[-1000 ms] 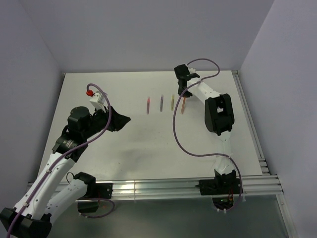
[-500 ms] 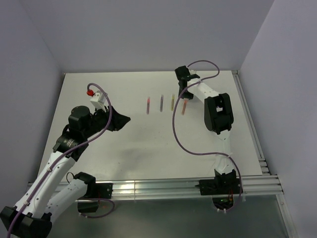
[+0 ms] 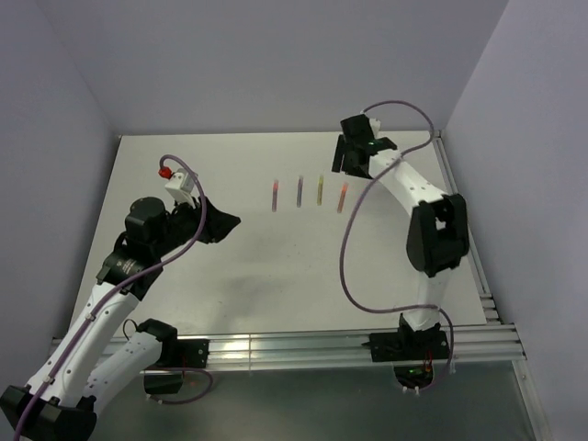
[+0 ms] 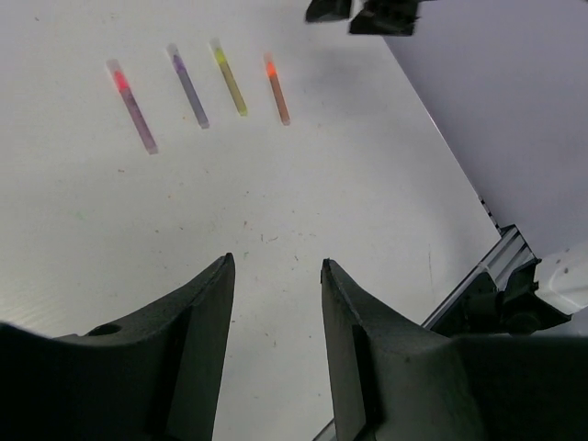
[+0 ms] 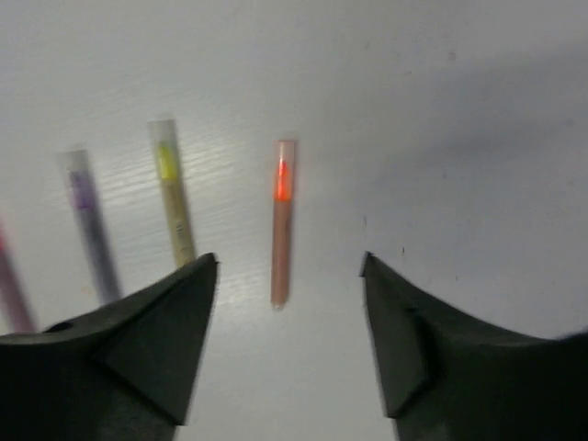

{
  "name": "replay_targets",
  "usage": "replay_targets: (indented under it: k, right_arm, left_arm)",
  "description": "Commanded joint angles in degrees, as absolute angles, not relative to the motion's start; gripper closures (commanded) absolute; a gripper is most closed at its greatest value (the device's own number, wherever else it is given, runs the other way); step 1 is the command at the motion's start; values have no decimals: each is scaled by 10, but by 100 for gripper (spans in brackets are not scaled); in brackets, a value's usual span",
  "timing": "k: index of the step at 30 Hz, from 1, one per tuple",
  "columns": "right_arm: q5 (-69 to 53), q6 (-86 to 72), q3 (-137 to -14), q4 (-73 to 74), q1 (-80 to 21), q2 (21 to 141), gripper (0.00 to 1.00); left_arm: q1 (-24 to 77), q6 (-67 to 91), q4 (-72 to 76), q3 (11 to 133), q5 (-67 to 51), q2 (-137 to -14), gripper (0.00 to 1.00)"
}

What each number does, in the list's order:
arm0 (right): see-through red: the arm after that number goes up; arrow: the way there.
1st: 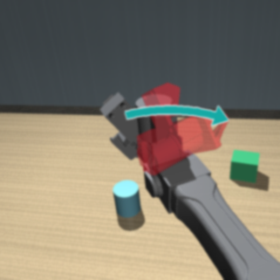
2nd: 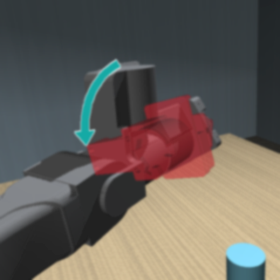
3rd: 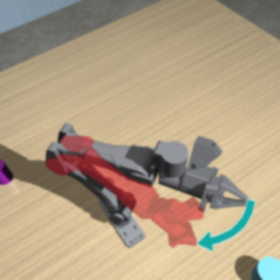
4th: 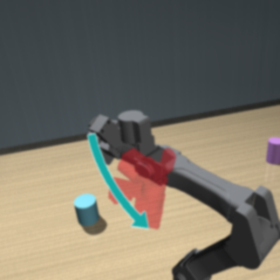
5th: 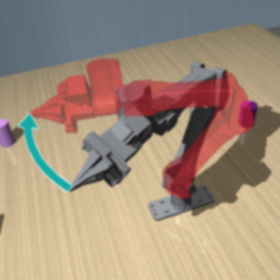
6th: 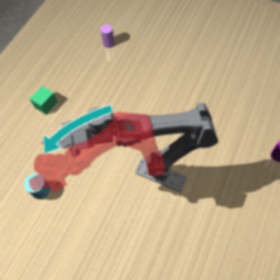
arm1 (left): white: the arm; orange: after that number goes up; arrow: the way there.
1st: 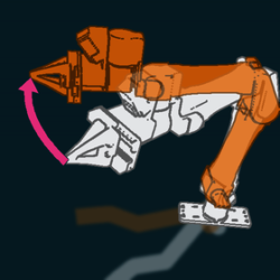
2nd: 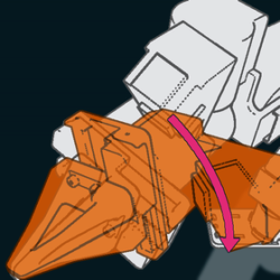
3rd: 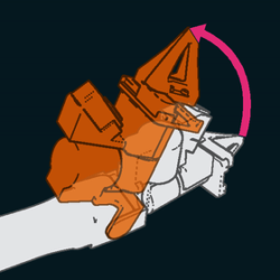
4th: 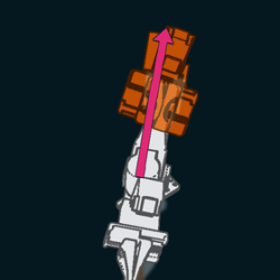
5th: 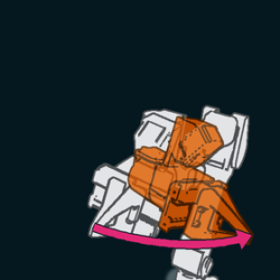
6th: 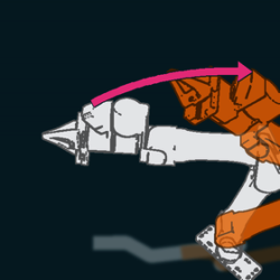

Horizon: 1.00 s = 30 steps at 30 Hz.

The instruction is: Insert the pens into the pen caps

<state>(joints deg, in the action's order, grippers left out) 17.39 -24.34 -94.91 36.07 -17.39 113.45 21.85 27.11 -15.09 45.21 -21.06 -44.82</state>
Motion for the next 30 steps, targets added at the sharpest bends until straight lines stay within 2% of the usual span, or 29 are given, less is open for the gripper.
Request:
replay_targets:
  k: [1, 3, 4, 8, 14, 30]
  right_arm:
    - [142, -249, -899, 275, -181, 965, 16]
    - [115, -251, -837, 250, -185, 878, 3]
    - [105, -258, -817, 231, -188, 848, 0]
    - [26, -278, -723, 209, -195, 711, 0]
    - [20, -287, -609, 175, -232, 585, 0]
    - [6, -271, -568, 171, -232, 521, 0]
  left_arm:
    - [215, 258, -147, 454, -197, -425, 52]
    - [214, 258, -147, 453, -194, -421, 52]
    - [214, 258, -147, 453, -192, -422, 52]
    - [214, 258, -149, 454, -195, -428, 52]
    - [210, 259, -149, 454, -189, -426, 52]
    - [206, 259, -151, 454, -192, -427, 52]
